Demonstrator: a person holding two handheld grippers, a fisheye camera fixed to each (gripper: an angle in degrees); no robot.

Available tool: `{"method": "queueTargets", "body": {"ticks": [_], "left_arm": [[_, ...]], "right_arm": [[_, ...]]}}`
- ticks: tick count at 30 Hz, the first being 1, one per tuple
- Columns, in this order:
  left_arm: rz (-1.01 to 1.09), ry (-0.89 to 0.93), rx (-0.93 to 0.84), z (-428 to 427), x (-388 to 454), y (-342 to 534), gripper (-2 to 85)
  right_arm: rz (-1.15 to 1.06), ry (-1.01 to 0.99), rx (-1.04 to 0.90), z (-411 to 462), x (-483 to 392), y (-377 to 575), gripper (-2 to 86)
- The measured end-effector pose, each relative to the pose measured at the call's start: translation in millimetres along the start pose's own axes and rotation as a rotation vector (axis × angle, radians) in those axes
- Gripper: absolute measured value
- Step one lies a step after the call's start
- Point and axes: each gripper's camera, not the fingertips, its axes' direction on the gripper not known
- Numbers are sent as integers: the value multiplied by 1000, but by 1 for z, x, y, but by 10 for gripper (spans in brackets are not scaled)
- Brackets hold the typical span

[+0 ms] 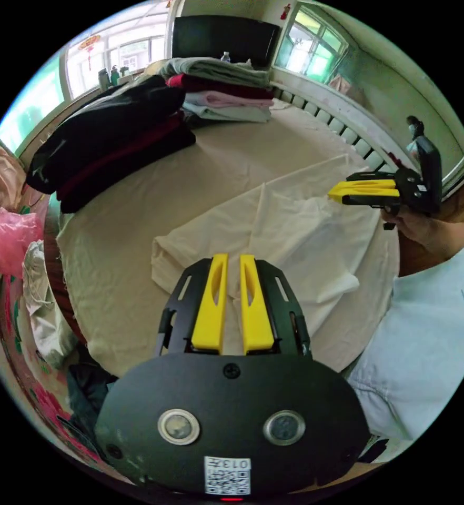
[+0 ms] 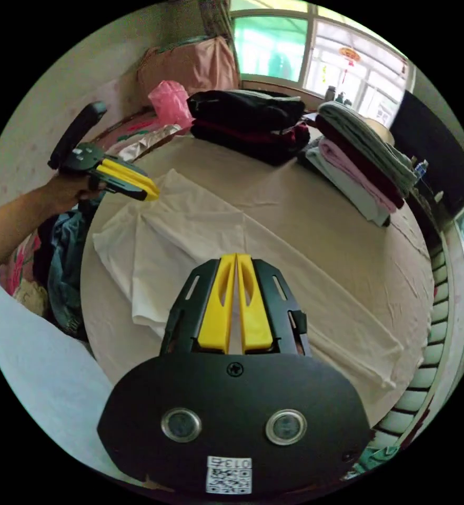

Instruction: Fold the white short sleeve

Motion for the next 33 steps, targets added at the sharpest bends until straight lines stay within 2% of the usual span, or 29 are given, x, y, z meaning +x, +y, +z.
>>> {"method": "queueTargets", "body": {"ticks": [3,7,8,12,16,17,18,21,23,25,27,29,33], "left_arm": [[16,-92,-102,31,8,-1,10],[-85,-41,-77,29,-1,18,1],[-81,-87,-18,17,2,24,0],[-9,-171,97,1,11,23,-2],[-4,-262,-64,31,10,19,-2],[2,-271,-21,29,11,23,-2],[-5,-263,-21,29,11,24,-2],[-71,-272,-25,16,6,34,1],[-165,-331,39,-8,3,54,5],[-256,-273,60,-22,-4,76,13],[-322,-182,65,-30,-7,100,33],[-398,-143,58,-37,-3,131,73],[-496,-21,44,-36,14,172,93]], "right_arm": [[-79,45,-49,26,-24,-15,0],[-103,57,-132,40,-34,-26,0],[-87,60,-139,35,-35,-33,0],[-124,82,25,18,-50,-58,0],[-155,125,-26,41,-61,-78,1],[-159,136,-73,53,-63,-82,1],[-173,126,-119,63,-64,-84,1],[-143,134,-91,53,-60,-95,4],[-120,90,29,34,-54,-102,7],[-146,46,89,25,-52,-117,14],[-238,-93,86,27,-55,-148,27],[-322,-159,83,34,-63,-174,40],[-521,-256,57,59,-88,-236,64]]}}
